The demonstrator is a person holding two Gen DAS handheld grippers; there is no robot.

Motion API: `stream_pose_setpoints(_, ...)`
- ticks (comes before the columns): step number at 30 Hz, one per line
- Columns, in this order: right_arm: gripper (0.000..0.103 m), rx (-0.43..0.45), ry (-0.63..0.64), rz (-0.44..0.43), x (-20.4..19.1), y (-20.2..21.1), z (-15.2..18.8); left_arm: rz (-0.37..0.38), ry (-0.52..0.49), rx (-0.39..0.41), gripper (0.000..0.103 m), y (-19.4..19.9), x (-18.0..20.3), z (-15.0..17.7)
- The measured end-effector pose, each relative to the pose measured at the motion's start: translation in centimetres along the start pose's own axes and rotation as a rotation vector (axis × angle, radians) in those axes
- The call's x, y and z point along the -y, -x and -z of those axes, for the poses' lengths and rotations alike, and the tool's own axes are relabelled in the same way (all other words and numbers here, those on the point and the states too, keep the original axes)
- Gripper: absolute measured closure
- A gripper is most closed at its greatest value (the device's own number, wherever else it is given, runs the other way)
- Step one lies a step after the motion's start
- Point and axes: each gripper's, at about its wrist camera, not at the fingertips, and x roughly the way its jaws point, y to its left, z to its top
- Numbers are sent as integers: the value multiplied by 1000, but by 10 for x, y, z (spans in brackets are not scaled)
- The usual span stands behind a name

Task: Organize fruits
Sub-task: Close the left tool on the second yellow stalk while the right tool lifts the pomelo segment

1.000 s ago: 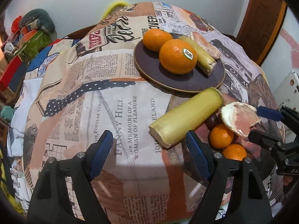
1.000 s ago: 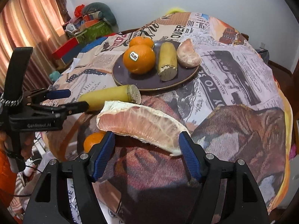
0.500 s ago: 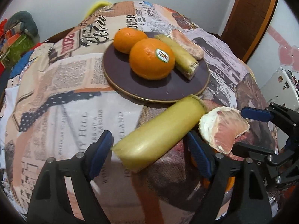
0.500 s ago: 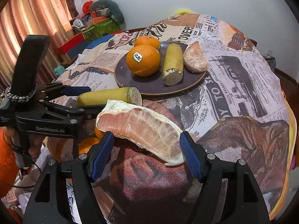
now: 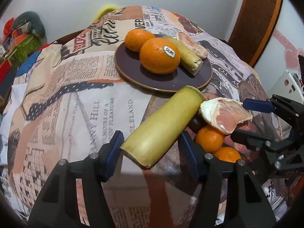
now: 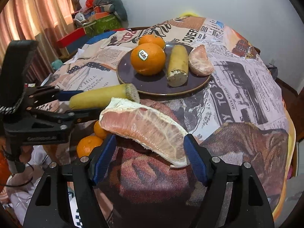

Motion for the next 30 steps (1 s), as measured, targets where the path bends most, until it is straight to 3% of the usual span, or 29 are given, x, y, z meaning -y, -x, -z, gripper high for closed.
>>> stream_pose_setpoints(5, 32, -18, 51, 47, -6, -7, -4, 5, 37, 9, 52, 9, -8, 9)
stream_pose_setpoints(8, 40, -11, 11, 27, 1, -5, -7, -3, 56, 13, 54, 14, -14, 15)
stream_pose_setpoints(12, 66, 4, -96, -14, 21, -2, -11, -25, 91, 18, 55, 20, -24, 23)
stream_pose_setpoints(15, 90, 7, -158, 6, 35, -2, -12, -59, 112, 19, 55, 25, -30, 27)
stream_pose_setpoints(16, 95, 4, -168, 3, 37, -3, -12, -63, 124, 16, 55, 28, -33, 29)
stream_pose_setpoints(18, 96, -2, -184, -29, 42, -3, -11, -49, 126, 2, 57, 29, -34, 32)
stream_pose_setpoints(20, 93, -3, -163, -34, 39, 0, -11, -44, 110, -10, 58, 30, -33, 33)
stream_pose_setpoints(23, 75, 5, -118, -40, 31, 7, -11, -25, 109, -28, 57, 30, -35, 28)
stream_pose_setpoints(25, 42, 26, -73, -32, 22, 12, -10, -6, 125, -34, 57, 27, -38, 22)
stream_pose_setpoints(26, 36, 37, -53, -25, 19, 14, -10, 1, 129, -37, 57, 24, -40, 21)
stream_pose_setpoints(27, 31, 40, -31, -20, 15, 14, -10, 3, 129, -38, 56, 24, -40, 20)
stream_pose_setpoints(30, 30, -7, 17, -20, 8, 2, -12, -5, 112, -39, 55, 20, -38, 16)
